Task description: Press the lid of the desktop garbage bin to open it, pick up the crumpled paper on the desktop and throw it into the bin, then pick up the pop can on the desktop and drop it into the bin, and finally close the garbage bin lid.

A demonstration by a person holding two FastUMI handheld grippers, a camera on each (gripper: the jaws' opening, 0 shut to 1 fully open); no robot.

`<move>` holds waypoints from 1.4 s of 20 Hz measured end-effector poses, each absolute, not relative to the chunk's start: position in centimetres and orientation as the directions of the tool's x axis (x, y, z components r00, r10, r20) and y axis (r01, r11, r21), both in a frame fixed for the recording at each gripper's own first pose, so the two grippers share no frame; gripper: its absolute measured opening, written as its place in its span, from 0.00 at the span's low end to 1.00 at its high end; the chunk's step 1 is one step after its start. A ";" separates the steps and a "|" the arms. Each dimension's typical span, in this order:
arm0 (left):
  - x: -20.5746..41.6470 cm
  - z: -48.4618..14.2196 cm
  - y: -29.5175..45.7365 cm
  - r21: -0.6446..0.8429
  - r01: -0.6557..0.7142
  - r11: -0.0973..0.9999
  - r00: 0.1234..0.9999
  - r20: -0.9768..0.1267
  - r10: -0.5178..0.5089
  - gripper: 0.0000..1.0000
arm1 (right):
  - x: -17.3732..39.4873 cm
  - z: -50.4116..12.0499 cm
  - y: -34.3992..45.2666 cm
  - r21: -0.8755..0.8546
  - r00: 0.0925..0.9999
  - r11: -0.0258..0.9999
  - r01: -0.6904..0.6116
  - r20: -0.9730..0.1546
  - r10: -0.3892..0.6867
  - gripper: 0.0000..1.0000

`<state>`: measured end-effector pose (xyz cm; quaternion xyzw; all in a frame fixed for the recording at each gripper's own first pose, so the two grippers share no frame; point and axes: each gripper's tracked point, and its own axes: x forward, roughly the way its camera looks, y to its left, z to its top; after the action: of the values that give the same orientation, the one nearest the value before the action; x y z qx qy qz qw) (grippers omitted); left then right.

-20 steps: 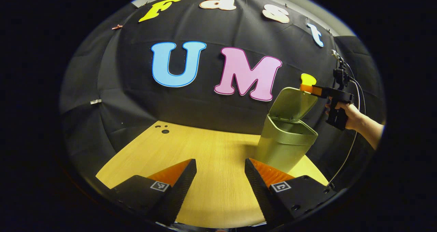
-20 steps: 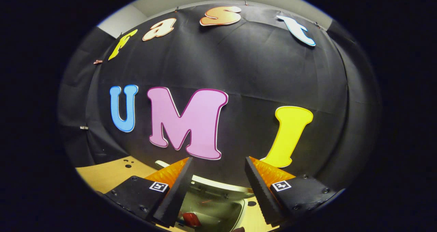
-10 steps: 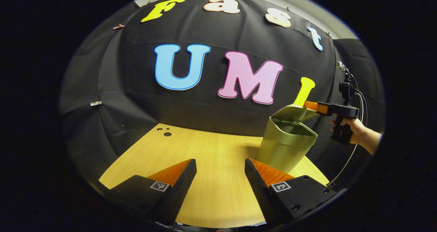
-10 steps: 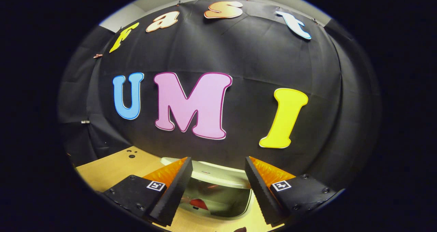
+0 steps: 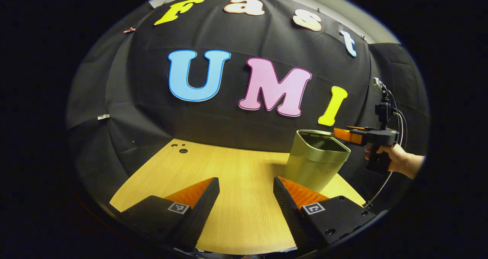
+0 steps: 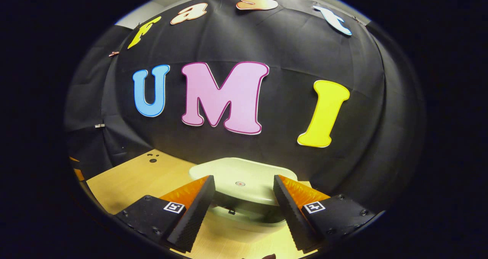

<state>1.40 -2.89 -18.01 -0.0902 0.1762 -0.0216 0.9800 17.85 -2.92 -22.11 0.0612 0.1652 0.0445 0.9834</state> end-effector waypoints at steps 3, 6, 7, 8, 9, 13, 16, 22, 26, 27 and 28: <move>1.4 -18.2 -2.8 -0.185 0.013 0.983 0.934 -0.348 -0.078 0.93 | 17.4 -23.7 -2.3 0.118 0.927 0.991 -0.069 -0.359 0.108 0.97; 1.4 -18.3 -2.7 -0.194 0.010 0.981 0.933 -0.350 -0.079 0.92 | 17.0 -25.1 -2.0 0.130 0.912 0.989 -0.063 -0.396 0.110 0.97; 1.4 -18.3 -2.6 -0.193 0.010 0.981 0.933 -0.351 -0.078 0.92 | 16.8 -25.5 -1.9 0.154 0.907 0.986 -0.057 -0.406 0.116 0.97; 1.4 -18.4 -2.5 -0.192 0.009 0.981 0.933 -0.352 -0.077 0.92 | 16.7 -25.8 -1.6 0.189 0.900 0.981 -0.052 -0.417 0.128 0.98; 1.4 -18.3 -2.4 -0.191 0.008 0.982 0.933 -0.352 -0.076 0.92 | 16.7 -26.4 -1.4 0.226 0.891 0.974 -0.036 -0.435 0.133 0.99; 1.5 -18.5 -2.1 -0.192 0.003 0.981 0.932 -0.354 -0.073 0.92 | 17.5 -27.1 -2.0 0.294 0.872 0.955 0.037 -0.477 0.113 1.00; 1.6 -18.7 -1.8 -0.196 -0.001 0.981 0.932 -0.355 -0.070 0.92 | 18.1 -27.4 -2.0 0.263 0.857 0.964 0.036 -0.504 0.106 1.00; 1.9 -18.7 -1.3 -0.200 -0.011 0.980 0.933 -0.353 -0.061 0.92 | 18.3 -27.1 -1.2 0.240 0.878 0.968 -0.070 -0.446 0.174 1.00; 2.1 -18.3 -0.8 -0.195 -0.012 0.981 0.936 -0.348 -0.058 0.92 | 17.8 -26.4 -2.0 0.275 0.898 0.961 -0.042 -0.411 0.157 1.00; 2.1 -18.4 -0.7 -0.197 -0.012 0.980 0.935 -0.349 -0.059 0.92 | 17.8 -26.1 -1.8 0.274 0.905 0.961 -0.043 -0.397 0.154 1.00; 2.1 -18.5 -0.7 -0.198 -0.012 0.980 0.935 -0.350 -0.059 0.92 | 17.7 -25.9 -1.7 0.278 0.909 0.960 -0.047 -0.386 0.156 1.00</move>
<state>2.07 -0.70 -18.47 -0.0988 0.1802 -0.0120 0.9786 17.72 -1.75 -25.93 0.1321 0.2067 0.0525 0.9680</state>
